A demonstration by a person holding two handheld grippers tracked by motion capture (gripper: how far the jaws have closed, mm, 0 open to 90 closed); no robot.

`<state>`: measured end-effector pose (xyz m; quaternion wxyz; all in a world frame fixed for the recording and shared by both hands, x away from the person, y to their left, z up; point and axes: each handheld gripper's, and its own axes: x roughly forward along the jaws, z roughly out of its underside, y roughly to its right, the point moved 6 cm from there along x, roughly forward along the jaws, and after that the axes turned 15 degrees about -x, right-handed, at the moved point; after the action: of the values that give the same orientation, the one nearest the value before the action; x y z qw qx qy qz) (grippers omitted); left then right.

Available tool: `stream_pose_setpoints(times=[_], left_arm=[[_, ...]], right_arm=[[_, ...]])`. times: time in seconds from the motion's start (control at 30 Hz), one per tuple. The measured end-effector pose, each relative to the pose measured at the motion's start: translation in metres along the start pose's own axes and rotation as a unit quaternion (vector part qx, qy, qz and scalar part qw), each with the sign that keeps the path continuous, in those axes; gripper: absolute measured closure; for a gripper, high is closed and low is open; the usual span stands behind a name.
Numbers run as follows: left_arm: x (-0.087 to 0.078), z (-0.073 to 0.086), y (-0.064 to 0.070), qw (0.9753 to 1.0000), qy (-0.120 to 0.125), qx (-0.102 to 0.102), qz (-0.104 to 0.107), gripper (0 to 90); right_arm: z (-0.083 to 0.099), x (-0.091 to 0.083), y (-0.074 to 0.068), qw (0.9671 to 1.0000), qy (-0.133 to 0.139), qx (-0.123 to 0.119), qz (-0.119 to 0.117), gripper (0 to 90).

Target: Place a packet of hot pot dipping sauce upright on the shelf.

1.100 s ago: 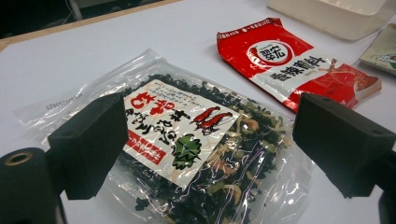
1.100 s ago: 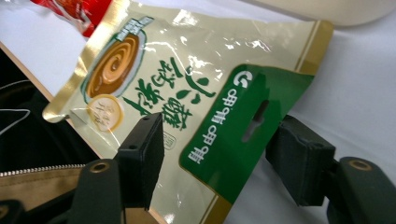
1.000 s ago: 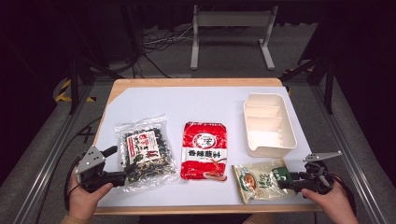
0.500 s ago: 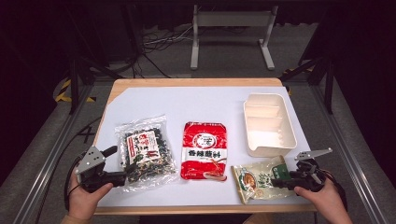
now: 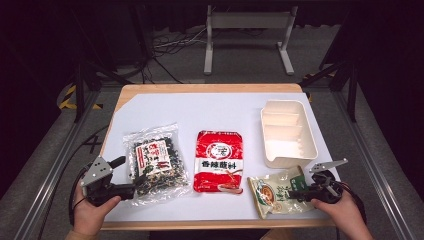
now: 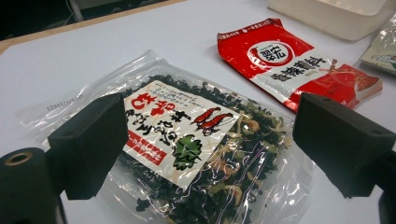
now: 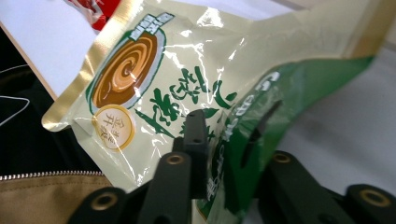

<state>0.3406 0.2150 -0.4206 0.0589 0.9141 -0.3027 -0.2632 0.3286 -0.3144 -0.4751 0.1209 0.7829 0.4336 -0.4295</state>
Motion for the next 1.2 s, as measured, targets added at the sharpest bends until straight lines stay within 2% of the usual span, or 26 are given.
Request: stream_pose_setpoints(times=[0.2, 0.43, 0.53, 0.77, 1.2], left_arm=[[0.000, 0.000, 0.000, 1.0000, 0.001, -0.003, 0.002, 11.2], [0.000, 0.000, -0.001, 1.0000, 0.000, -0.002, 0.003, 11.2], [-0.001, 0.000, -0.001, 1.0000, 0.002, -0.003, 0.002, 11.2], [-0.001, 0.000, -0.001, 1.0000, 0.002, -0.006, 0.005, 11.2], [-0.002, -0.001, -0.002, 1.0000, 0.003, -0.004, 0.004, 11.2]], right_arm=[[-0.002, -0.001, -0.001, 1.0000, 0.001, 0.004, 0.002, 88.4], [-0.008, -0.006, -0.004, 1.0000, 0.001, -0.004, 0.008, 89.0], [-0.012, -0.011, -0.007, 0.9999, 0.008, -0.006, 0.007, 89.1], [-0.023, -0.021, -0.014, 0.9995, 0.020, -0.024, 0.008, 89.2], [-0.047, -0.052, -0.027, 0.9962, 0.028, -0.073, 0.037, 89.3]])
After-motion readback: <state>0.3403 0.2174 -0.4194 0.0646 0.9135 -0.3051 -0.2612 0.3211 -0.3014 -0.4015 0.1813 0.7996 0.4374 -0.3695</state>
